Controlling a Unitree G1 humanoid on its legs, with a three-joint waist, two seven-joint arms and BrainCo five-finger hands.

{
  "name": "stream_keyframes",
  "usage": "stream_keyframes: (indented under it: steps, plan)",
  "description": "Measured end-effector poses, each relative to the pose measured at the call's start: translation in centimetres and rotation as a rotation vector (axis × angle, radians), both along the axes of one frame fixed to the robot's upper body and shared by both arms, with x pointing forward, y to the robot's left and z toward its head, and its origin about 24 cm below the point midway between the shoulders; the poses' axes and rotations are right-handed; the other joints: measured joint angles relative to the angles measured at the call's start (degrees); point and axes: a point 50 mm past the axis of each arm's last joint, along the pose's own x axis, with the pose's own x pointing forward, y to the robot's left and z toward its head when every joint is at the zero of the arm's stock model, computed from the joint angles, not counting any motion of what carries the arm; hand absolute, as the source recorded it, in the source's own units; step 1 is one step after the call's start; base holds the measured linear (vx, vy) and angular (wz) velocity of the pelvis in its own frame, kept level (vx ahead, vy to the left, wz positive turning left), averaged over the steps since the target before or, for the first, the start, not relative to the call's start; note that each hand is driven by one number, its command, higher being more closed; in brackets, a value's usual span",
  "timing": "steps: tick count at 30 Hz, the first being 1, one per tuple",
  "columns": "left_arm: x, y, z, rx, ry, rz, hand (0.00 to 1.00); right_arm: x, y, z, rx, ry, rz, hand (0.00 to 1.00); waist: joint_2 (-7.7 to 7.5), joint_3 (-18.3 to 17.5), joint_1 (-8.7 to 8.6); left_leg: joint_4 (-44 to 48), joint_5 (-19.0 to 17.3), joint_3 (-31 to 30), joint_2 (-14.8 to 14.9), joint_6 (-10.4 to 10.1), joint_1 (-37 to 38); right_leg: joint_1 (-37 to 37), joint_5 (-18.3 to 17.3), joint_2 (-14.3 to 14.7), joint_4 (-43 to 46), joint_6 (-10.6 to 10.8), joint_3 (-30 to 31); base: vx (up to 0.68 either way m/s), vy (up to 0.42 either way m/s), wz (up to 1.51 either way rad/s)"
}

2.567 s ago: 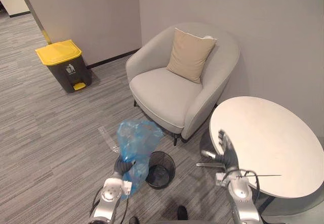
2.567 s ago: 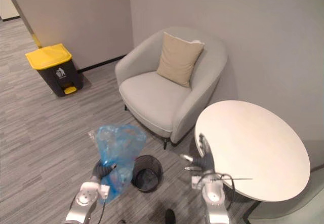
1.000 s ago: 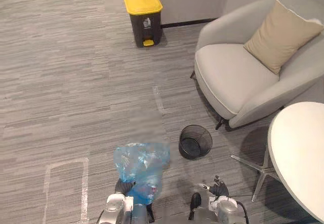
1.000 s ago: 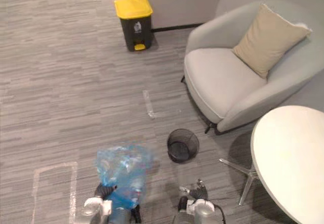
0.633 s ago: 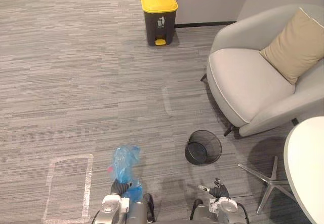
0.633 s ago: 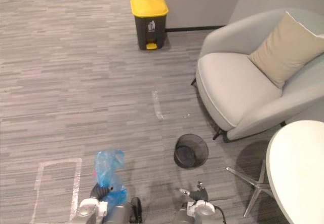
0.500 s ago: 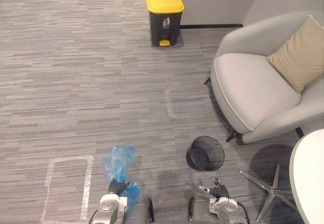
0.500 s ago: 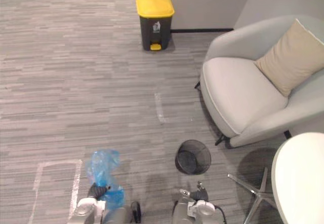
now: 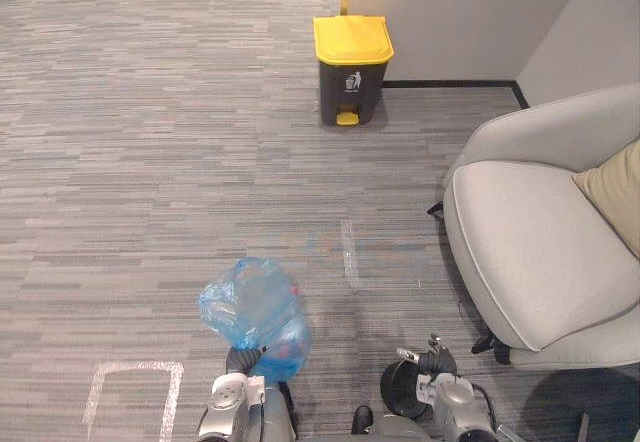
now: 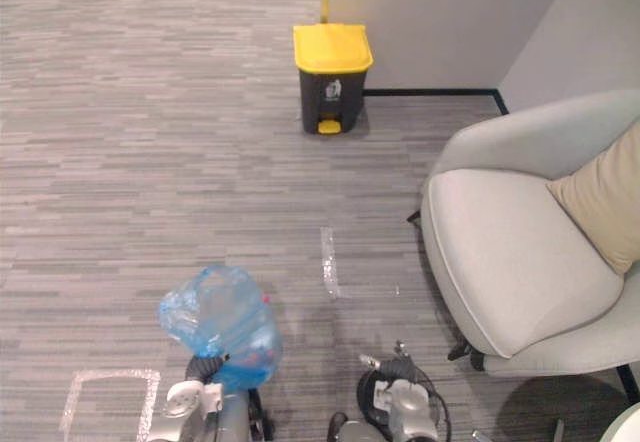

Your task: Gather rubbish on tea table into small bin, then transfer packed bag to large trash can.

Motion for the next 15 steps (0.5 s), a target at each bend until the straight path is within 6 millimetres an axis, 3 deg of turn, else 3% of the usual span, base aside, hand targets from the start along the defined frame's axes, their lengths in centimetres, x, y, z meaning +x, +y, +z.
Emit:
stream_keyframes:
  steps: [1,2,4,5,7,9,10,11,12,13,15]
  plan:
    - [0.0,-0.3,-0.1,-0.006,0.008,-0.006,1.0,-0.5,-0.3,-0.3,-0.007,0.025,-0.007,0.0,-0.21,0.31,0.19,-2.28,5.63,-0.76,-1.07,-0.39,0.42,0.58,-2.18,-0.77,-0.3,2.82,1.57,0.3,0.28,-0.06]
    - [1.0,0.0,0.3,0.009,-0.012,-0.027,1.0,-0.4,0.6,-0.7,0.014,0.048,0.008,0.0,-2.31,-0.33,0.06,-4.71,5.1,0.43,-4.22,-0.51,1.23,-0.27,-1.25,-2.83,-1.66,2.34,3.63,0.36,0.32,0.01]
    - [1.4,0.3,0.5,0.025,-0.023,-0.045,1.0,-0.8,0.6,-1.0,0.018,0.069,0.006,0.0,-2.33,-0.35,0.06,-2.95,3.51,1.02,-5.25,1.05,1.19,-0.07,-0.5,-3.54,-1.45,2.64,3.71,0.3,0.204,-0.1]
    - [1.2,0.3,0.4,0.023,-0.015,-0.047,1.0,-0.6,0.8,-0.9,0.023,0.069,0.01,0.0,-2.03,-0.29,0.18,0.21,-0.3,3.41,-5.21,2.29,2.72,0.02,-0.42,-4.89,1.75,3.21,6.47,0.37,0.222,-0.59]
    - [0.7,0.7,0.2,0.03,-0.001,-0.045,1.0,-0.5,1.0,-0.9,0.027,0.066,0.015,0.0,-1.79,-0.25,0.37,-0.03,-2.0,5.28,-5.12,2.79,5.42,-2.35,-0.37,-5.61,8.63,3.57,8.87,0.34,0.19,-0.65]
    - [0.2,0.9,0.0,0.047,0.015,-0.07,1.0,-0.6,1.0,-0.9,0.028,0.069,0.023,0.0,-1.75,-0.15,-0.22,-2.71,-4.3,7.27,-5.2,3.15,10.66,-12.16,2.86,-6.5,30.27,8.81,11.57,0.28,0.098,-0.46]
    - [0.2,1.0,0.0,0.053,0.017,-0.076,1.0,-0.7,1.0,-1.0,0.029,0.07,0.024,0.0,-1.75,-0.14,-0.46,-2.98,-4.78,7.41,-5.11,3.13,11.46,-13.82,2.27,-6.38,33.41,8.04,11.55,0.64,-0.043,-0.46]
    - [-0.4,2.1,-0.2,0.084,0.044,-0.064,1.0,-0.7,1.4,-1.0,0.021,0.076,0.065,0.0,-0.69,0.47,-2.4,-9.54,-5.64,9.71,-4.77,2.49,21.73,-26.02,-2.88,-2.02,31.92,0.54,4.29,0.77,-0.136,-0.25]
    - [-0.4,2.6,-0.2,0.097,0.045,-0.062,1.0,-0.9,1.5,-1.1,0.022,0.081,0.07,0.0,-2.33,-0.28,-2.5,-9.47,-5.85,9.11,-6.09,1.35,22.43,-27.18,3.77,0.18,19.56,-2.09,2.32,0.88,-0.165,-0.24]
    - [0.0,2.3,-0.1,0.092,0.041,-0.058,1.0,-1.2,0.9,-1.3,0.007,0.097,0.067,0.0,-1.59,0.22,-2.74,-8.99,-6.78,6.52,-5.94,-0.03,22.82,-27.04,6.65,1.12,17.71,-5.02,2.04,0.47,-0.093,-0.05]
    - [-0.1,1.5,-0.3,0.064,0.042,-0.048,1.0,-0.9,0.1,-1.1,-0.014,0.093,0.066,0.0,0.67,-0.25,-2.37,-9.43,-6.07,3.46,-3.75,-0.18,22.27,-25.88,7.14,2.86,15.89,-5.85,1.73,0.3,-0.065,-0.26]
